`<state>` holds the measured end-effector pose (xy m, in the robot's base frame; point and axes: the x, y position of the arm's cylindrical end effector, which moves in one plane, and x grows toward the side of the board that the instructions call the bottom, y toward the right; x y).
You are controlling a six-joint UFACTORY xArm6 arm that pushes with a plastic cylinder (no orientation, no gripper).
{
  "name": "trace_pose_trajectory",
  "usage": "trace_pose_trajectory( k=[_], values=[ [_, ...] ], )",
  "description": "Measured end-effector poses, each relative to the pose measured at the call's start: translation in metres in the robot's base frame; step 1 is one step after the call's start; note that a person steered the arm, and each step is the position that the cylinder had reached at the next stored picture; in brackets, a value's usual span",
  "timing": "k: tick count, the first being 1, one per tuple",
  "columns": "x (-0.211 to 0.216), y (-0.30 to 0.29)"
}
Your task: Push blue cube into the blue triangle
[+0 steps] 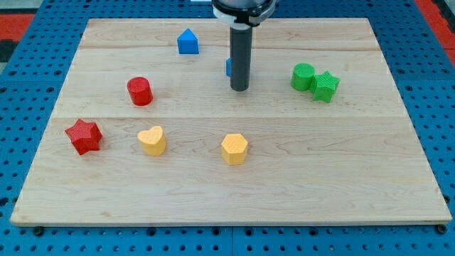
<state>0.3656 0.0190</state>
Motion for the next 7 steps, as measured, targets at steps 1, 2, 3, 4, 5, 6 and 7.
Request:
trace_pose_trajectory(
  k=[1, 2, 3, 4, 5, 6, 7],
  values=[
    [-0.029, 0.007],
    [-0.051, 0.008],
    [-0.057, 0.032],
    [-0.075, 0.022],
    [-0.104, -0.018],
    [-0.122, -0.044],
    [-0.094, -0.026]
  ],
)
